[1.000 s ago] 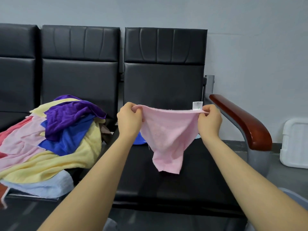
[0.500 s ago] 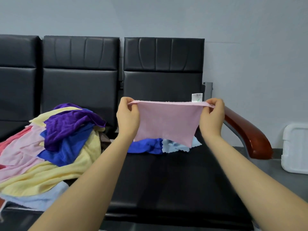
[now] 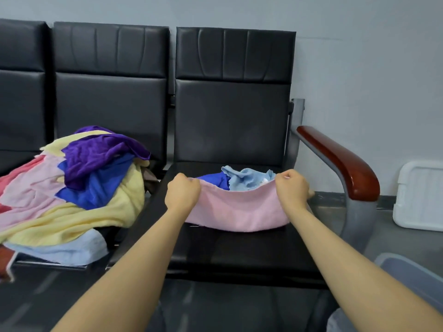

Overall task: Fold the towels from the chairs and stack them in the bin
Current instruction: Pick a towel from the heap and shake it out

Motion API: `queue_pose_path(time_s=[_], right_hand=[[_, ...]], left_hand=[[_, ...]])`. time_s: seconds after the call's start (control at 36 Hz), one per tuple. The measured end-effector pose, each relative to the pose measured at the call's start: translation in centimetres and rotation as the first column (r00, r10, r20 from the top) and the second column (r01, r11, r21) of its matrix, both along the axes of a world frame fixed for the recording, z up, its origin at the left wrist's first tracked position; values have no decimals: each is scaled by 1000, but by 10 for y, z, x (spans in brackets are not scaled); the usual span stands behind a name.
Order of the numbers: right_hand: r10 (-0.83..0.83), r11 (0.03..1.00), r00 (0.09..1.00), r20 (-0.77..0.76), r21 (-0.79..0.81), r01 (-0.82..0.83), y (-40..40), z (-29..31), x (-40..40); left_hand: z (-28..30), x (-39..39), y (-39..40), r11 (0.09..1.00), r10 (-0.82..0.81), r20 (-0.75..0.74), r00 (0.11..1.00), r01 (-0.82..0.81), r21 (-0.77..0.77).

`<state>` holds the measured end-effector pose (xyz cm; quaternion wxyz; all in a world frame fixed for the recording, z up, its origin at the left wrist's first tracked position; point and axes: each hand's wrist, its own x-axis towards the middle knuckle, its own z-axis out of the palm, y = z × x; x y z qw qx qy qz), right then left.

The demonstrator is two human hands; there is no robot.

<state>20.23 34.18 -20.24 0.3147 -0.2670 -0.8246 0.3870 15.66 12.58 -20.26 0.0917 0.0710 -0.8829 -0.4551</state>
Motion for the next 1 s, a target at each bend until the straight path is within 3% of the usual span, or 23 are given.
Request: queue_pose_path(time_s=[0.11, 0.31, 0.47, 0.56, 0.67, 0.75, 0.86, 1.0], right_hand=[[133, 986, 988, 76, -113, -124, 7, -19, -6], [170, 985, 964, 205, -74, -158, 14, -51, -21], [76, 992, 989, 130, 86, -87, 13, -51, -27], [47, 996, 993, 105, 67, -54, 11, -51, -38], [32, 995, 988, 154, 91, -46, 14, -54, -46], [10, 964, 972, 233, 258, -72, 14, -63, -50], [173, 876, 932, 320, 383, -294, 7, -73, -50], [445, 696, 750, 490, 338, -633, -2, -79, -49]], left_hand=[[-19, -7, 0, 993, -32, 155, 987, 49, -107], [-43, -17, 6, 966, -45, 178, 983, 88, -243], [-33, -26, 11, 938, -47, 15, 999, 49, -344], [-31, -35, 17, 947, -31, -28, 999, 20, -320], [-42, -43, 24, 961, -30, 22, 999, 34, -276], [-55, -48, 27, 914, 2, 133, 991, 52, -401], [-66, -46, 27, 831, 82, 246, 966, 70, -552], [-66, -43, 21, 803, 101, 275, 956, 85, -589]])
